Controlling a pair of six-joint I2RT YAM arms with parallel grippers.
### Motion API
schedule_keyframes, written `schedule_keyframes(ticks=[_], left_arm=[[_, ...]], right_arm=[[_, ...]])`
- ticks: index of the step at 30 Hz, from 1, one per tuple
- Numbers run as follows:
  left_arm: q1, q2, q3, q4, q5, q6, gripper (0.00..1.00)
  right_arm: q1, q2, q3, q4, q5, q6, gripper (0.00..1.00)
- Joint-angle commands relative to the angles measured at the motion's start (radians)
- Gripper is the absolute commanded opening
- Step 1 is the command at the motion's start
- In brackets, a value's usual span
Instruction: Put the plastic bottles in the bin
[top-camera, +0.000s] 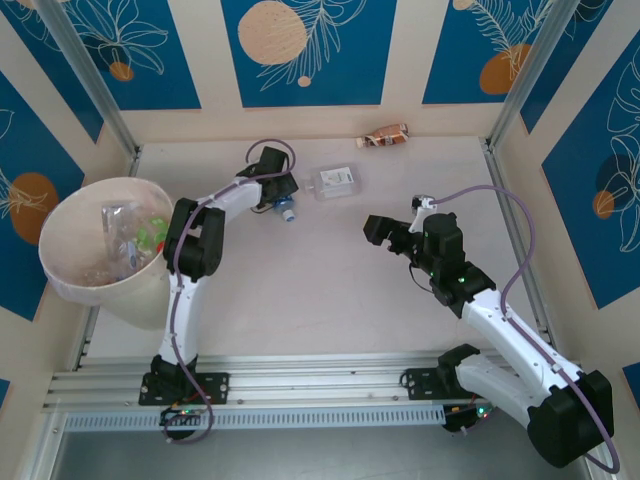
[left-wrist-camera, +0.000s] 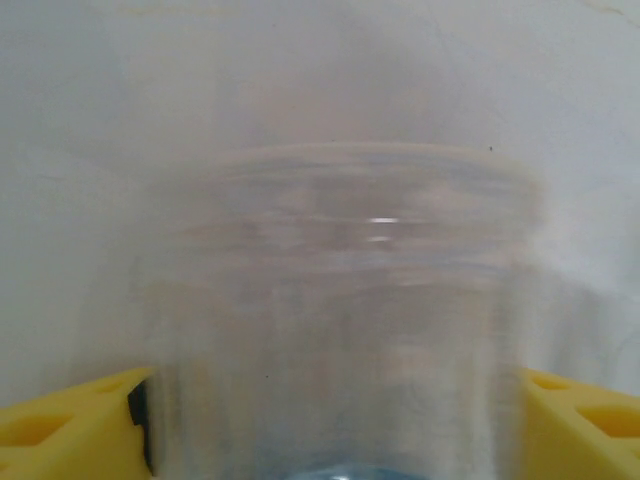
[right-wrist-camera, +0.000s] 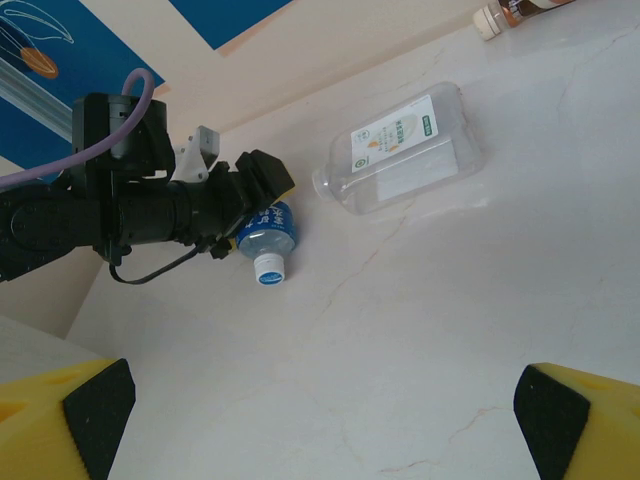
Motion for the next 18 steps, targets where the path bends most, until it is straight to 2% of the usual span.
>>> schedule_keyframes(ticks=[1, 11, 18], left_arm=[[0.011, 0.014, -0.038, 0.051, 0.042, 0.007, 0.77], [0.014, -0.053, -0.124, 0.129, 0.068, 0.051, 0.59], [0.015, -0.090, -0.154, 0.150, 0.086, 0.061, 0.53]], right_arm=[[-0.006, 0.002, -0.008, 0.005, 0.024, 0.007, 1.00], [-0.007, 0.007, -0.010, 0.009, 0.019, 0.011, 1.00], [-0.006, 0.008, -0.011, 0.007, 0.015, 0.014, 1.00]])
